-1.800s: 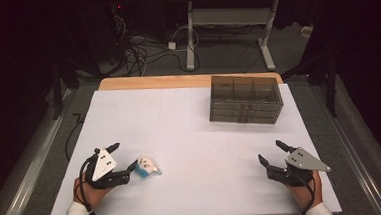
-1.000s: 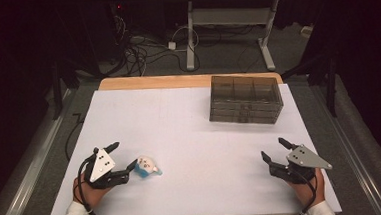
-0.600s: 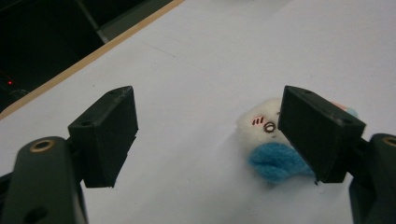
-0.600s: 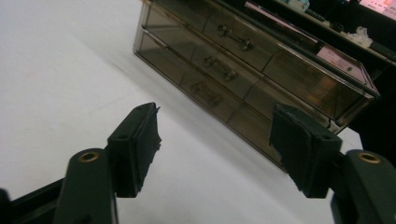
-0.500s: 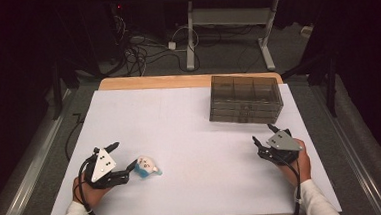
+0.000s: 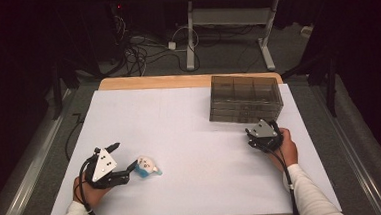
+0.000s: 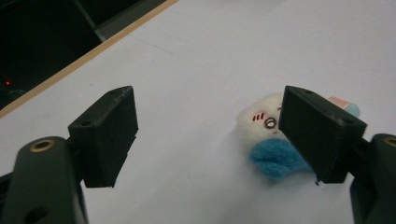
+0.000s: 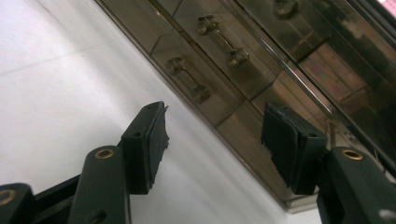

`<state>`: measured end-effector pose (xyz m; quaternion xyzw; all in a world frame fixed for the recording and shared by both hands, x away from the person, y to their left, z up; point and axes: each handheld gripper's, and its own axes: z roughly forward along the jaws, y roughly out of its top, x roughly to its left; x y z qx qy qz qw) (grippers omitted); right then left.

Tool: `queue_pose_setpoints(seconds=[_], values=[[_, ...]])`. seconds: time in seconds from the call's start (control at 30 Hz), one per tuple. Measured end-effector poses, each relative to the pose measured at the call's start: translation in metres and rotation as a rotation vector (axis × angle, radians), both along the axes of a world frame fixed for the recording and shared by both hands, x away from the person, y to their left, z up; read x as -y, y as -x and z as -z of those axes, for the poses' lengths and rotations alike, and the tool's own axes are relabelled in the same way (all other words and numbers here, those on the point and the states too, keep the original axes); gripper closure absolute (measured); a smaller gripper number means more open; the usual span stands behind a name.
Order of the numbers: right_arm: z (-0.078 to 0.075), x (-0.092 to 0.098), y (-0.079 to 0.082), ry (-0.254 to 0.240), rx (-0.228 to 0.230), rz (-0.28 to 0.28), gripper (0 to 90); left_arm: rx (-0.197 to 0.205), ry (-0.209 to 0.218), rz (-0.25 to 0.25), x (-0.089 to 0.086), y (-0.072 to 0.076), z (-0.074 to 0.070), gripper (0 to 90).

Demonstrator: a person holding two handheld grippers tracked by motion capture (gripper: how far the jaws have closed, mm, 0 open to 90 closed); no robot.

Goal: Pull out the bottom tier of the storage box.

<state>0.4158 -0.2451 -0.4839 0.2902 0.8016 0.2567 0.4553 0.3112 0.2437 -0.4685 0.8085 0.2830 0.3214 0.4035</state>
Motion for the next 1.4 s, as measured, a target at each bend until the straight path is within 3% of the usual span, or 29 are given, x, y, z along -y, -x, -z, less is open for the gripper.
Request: queue_pose_setpoints(seconds=[0.03,0.07,0.17,0.27,0.3,0.33,0.4,0.43,0.5,0.53,0.6,0.73,0.77,0.8,1.2,1.4], values=[[0.0,0.0,0.0,0.0,0.0,0.0,43.9,0.0,0.0,0.0,0.0,0.0,0.0,19.1],[0.003,-0.003,-0.004,0.054,0.014,0.004,46.7,0.0,-0.006,0.002,0.0,0.0,0.0,19.1],[0.006,-0.007,-0.007,0.084,0.03,0.01,50.5,0.0,-0.013,0.003,0.001,0.0,0.001,19.1],[0.01,-0.011,-0.008,0.169,0.063,0.004,57.6,-0.001,-0.01,0.003,0.001,0.0,0.001,19.2],[0.013,-0.014,-0.011,0.218,0.079,0.002,61.9,-0.002,-0.01,0.004,0.001,0.0,0.001,19.2],[0.013,-0.014,-0.011,0.218,0.079,0.002,61.9,-0.001,-0.011,0.004,0.001,0.0,0.001,19.2],[0.017,-0.018,-0.013,0.283,0.099,0.001,62.4,0.002,-0.016,0.006,0.001,0.001,0.001,19.3],[0.021,-0.022,-0.014,0.355,0.124,-0.015,64.6,0.003,-0.015,0.009,0.002,0.001,0.001,19.4],[0.024,-0.027,-0.014,0.407,0.146,-0.027,66.9,0.004,-0.017,0.009,0.002,0.001,0.001,19.4],[0.024,-0.027,-0.014,0.407,0.146,-0.027,66.9,0.004,-0.017,0.009,0.002,0.001,0.001,19.4],[0.029,-0.033,-0.014,0.491,0.179,-0.037,70.2,0.002,-0.018,0.01,0.002,0.001,0.002,19.4],[0.033,-0.037,-0.014,0.55,0.204,-0.033,76.1,0.0,-0.023,0.013,0.003,0.001,0.002,19.4],[0.036,-0.04,-0.014,0.603,0.229,-0.028,78.7,0.002,-0.026,0.014,0.003,0.001,0.002,19.4],[0.037,-0.04,-0.014,0.625,0.237,-0.029,78.9,0.003,-0.027,0.015,0.003,0.001,0.002,19.4],[0.039,-0.04,-0.016,0.698,0.266,-0.019,80.0,-0.003,-0.03,0.019,0.005,0.0,0.003,19.4],[0.041,-0.039,-0.016,0.686,0.27,-0.012,80.6,-0.008,-0.042,0.022,0.007,-0.001,0.005,19.1]])
